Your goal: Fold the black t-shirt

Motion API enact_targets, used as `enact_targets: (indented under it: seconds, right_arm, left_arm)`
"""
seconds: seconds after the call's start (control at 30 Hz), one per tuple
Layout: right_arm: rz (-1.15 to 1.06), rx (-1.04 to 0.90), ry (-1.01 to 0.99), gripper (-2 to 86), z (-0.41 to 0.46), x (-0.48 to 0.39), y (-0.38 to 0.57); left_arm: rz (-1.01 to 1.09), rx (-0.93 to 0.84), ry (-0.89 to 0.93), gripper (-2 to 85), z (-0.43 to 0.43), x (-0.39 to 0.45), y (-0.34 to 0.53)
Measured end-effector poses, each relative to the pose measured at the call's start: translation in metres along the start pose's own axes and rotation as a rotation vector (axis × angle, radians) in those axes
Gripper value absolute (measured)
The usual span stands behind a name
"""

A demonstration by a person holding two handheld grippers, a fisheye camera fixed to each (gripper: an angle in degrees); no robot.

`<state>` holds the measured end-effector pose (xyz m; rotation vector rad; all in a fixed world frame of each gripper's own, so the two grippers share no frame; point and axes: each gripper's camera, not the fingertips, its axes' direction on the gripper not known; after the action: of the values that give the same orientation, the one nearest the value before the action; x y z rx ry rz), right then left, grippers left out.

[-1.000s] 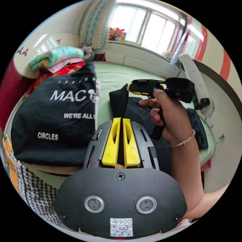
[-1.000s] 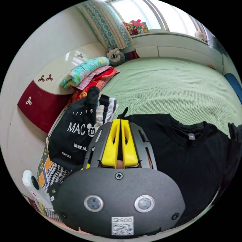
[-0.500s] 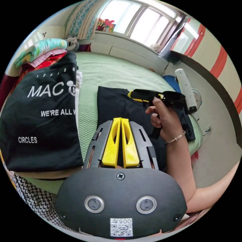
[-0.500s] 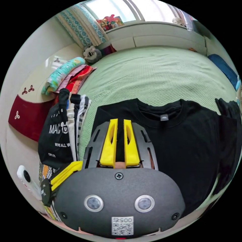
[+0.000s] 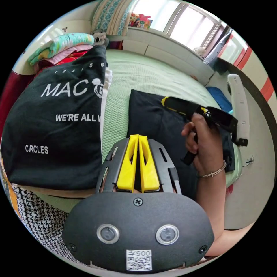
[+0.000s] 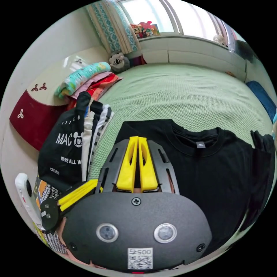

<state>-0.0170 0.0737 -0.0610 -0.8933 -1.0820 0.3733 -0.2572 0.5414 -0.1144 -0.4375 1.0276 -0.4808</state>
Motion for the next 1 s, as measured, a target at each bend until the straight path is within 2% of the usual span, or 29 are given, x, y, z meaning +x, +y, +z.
enact_targets:
  seconds: [0.17,0.2,0.37,0.43,0.53,0.6,0.67,0.83,1.0]
  right_arm:
    - [-0.017,-0.186,0.166,-1.0,0.033,-0.003,0.013]
    - [-0.021,-0.174,0.168,-1.0,0.031,-0.004,0.015]
    - [-0.120,0.181,0.169,-1.1,-0.068,-0.029,0.048]
    - [-0.126,0.175,0.216,-1.1,-0.091,-0.025,0.069]
    - [-0.073,0.164,0.401,-1.0,-0.118,0.000,0.113]
    - [-0.035,0.133,0.493,-1.0,-0.127,0.021,0.140]
    - [0.033,0.015,0.523,-1.0,-0.132,0.051,0.169]
    - [0.231,-0.113,0.436,-0.9,-0.135,0.101,0.207]
    - [0.269,-0.199,0.395,-1.0,-0.117,0.124,0.221]
  left_arm:
    - [0.049,-0.139,-0.037,-0.7,0.039,0.025,-0.010]
    - [0.031,-0.146,-0.054,-0.7,0.044,0.029,-0.011]
    - [0.017,0.058,-0.005,-0.7,0.031,0.049,-0.009]
    - [0.074,0.057,-0.003,-0.7,0.038,0.067,-0.005]
    - [0.168,-0.006,0.012,-0.7,0.057,0.095,-0.003]
    - [0.240,-0.058,0.027,-0.7,0.069,0.114,-0.002]
    - [0.269,-0.091,0.034,-0.7,0.080,0.131,0.000]
    - [0.326,-0.096,0.159,-0.7,0.092,0.180,0.006]
    - [0.425,-0.093,0.167,-0.6,0.100,0.230,-0.002]
